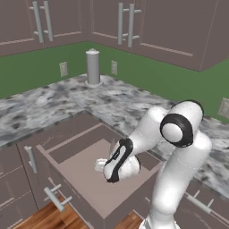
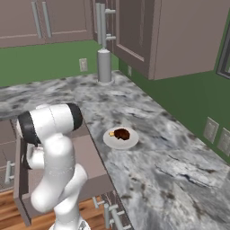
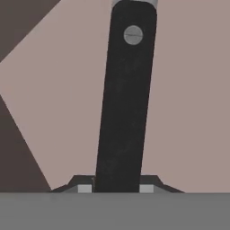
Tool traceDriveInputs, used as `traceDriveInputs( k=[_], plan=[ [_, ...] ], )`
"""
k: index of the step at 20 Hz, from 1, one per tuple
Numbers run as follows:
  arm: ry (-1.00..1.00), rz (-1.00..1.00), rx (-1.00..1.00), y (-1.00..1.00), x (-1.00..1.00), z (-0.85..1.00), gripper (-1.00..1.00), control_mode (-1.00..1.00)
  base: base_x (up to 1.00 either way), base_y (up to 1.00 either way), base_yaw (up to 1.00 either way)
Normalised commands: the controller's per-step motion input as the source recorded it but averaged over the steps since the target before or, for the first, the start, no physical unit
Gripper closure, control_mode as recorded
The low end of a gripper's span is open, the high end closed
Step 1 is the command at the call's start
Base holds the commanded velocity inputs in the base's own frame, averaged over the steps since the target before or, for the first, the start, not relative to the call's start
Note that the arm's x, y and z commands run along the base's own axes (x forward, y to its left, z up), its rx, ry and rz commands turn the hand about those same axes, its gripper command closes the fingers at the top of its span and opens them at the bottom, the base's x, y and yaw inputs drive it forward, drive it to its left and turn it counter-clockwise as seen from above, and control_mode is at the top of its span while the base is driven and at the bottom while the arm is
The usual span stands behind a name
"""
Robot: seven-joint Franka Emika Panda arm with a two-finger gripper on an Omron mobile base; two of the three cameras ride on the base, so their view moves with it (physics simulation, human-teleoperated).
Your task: Pick up the knife from the drawer and place it on the cutting board. Then place the meat from the plate to the cutting board.
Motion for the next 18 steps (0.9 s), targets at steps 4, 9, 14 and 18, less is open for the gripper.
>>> traceDriveInputs(
  k=[4, 9, 14, 18],
  plan=[
    [0.00, 0.10, -0.03, 0.01, -0.20, 1.00, 1.00, -1.00, 0.00, 0.00, 0.00],
    [0.02, 0.06, -0.07, 0.00, -0.09, 1.00, 1.00, -1.00, 0.00, 0.00, 0.00],
    [0.10, 0.03, -0.12, 0.00, -0.05, 1.00, 1.00, -1.00, 0.00, 0.00, 0.00],
    [0.23, 0.00, -0.05, 0.00, 0.00, 1.00, 1.00, -1.00, 0.00, 0.00, 0.00]
  ],
)
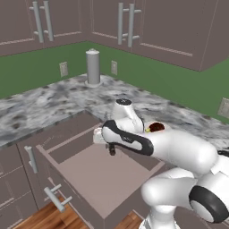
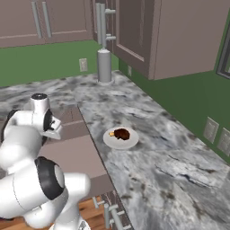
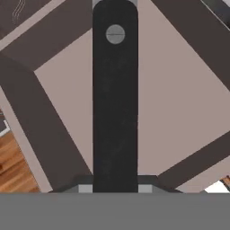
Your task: Pick up the knife from the drawer and place it on the cutting board. Then place the meat from the plate to the cutting board.
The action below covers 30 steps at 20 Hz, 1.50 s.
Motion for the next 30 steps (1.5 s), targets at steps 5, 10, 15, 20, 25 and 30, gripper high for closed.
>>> traceDriveInputs(
  k=[5, 10, 15, 20, 25, 30],
  plan=[
    [0.13, 0.01, -0.03, 0.00, -0.11, 0.84, 1.00, -1.00, 0.00, 0.00, 0.00],
    [-0.21, 0.09, -0.01, -0.08, -0.40, 0.35, 1.00, -1.00, 0.00, 0.00, 0.00],
    [-0.26, 0.12, -0.11, -0.40, -0.50, 0.02, 1.00, -1.00, 0.00, 0.00, 0.00],
    [-0.15, 0.18, -0.01, -0.45, -0.13, 0.18, 1.00, -1.00, 0.00, 0.00, 0.00],
    [0.00, 0.07, 0.00, -0.55, -0.40, 0.37, 1.00, -1.00, 0.00, 0.00, 0.00],
    [0.00, 0.01, -0.01, -0.32, -0.56, 0.18, 1.00, -1.00, 0.00, 0.00, 0.00]
  ],
)
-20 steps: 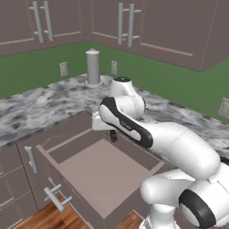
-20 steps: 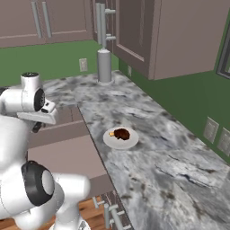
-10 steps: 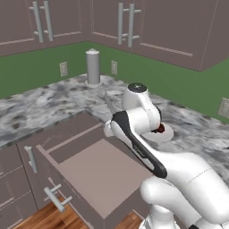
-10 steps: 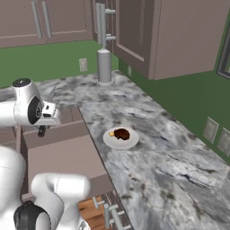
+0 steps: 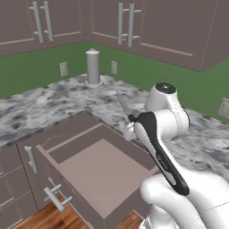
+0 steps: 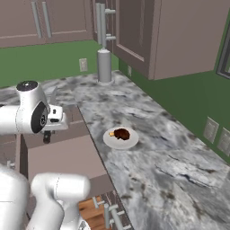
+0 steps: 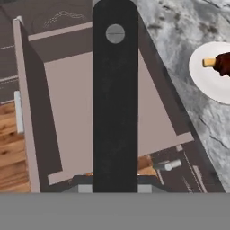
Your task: Pick up the knife from the drawer and place it on the cutting board. Then place the meat from the plate to the cutting board.
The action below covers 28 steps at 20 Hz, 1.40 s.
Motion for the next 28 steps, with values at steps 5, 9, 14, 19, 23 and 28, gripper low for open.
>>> traceDriveInputs(
  k=[5, 9, 14, 19, 23, 28],
  plan=[
    [-0.07, 0.00, 0.00, -0.36, -0.77, 0.14, 1.00, -1.00, 0.00, 0.00, 0.00],
    [-0.21, 0.00, 0.00, -0.35, -0.49, 0.59, 1.00, -1.00, 0.00, 0.00, 0.00],
    [0.00, 0.00, 0.00, 0.00, 0.00, 0.00, 1.00, 1.00, -0.70, -0.27, -0.13],
    [0.00, 0.00, 0.00, 0.00, 0.00, 0.00, 1.00, 1.00, -0.95, -0.21, -0.46],
    [0.00, 0.00, 0.00, 0.00, 0.00, 0.00, 1.00, 1.00, -0.61, 0.02, -0.81],
    [0.00, 0.00, 0.00, 0.00, 0.00, 0.00, 1.00, 1.00, -0.55, 0.00, -0.82]
  ],
)
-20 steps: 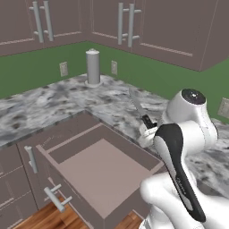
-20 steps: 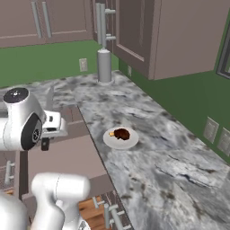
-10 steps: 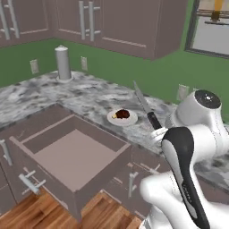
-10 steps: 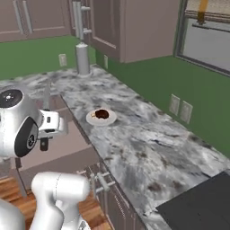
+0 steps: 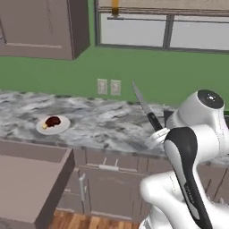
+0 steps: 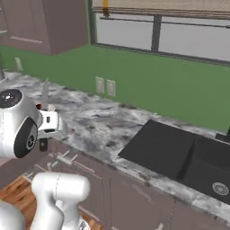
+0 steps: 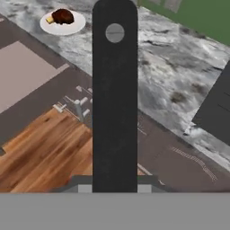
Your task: Pick up the knife from the drawer and place it on the cutting board. Then place the meat from the plate to the cutting board.
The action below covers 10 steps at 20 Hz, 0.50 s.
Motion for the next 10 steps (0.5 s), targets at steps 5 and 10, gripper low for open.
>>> traceDriveInputs(
  k=[5, 10],
  plan=[
    [0.00, 0.00, 0.00, 0.00, 0.00, 0.00, 1.00, 1.00, -0.51, -0.01, -0.79],
    [0.00, 0.00, 0.00, 0.00, 0.00, 0.00, 1.00, 1.00, -0.55, -0.04, -0.77]
  ],
)
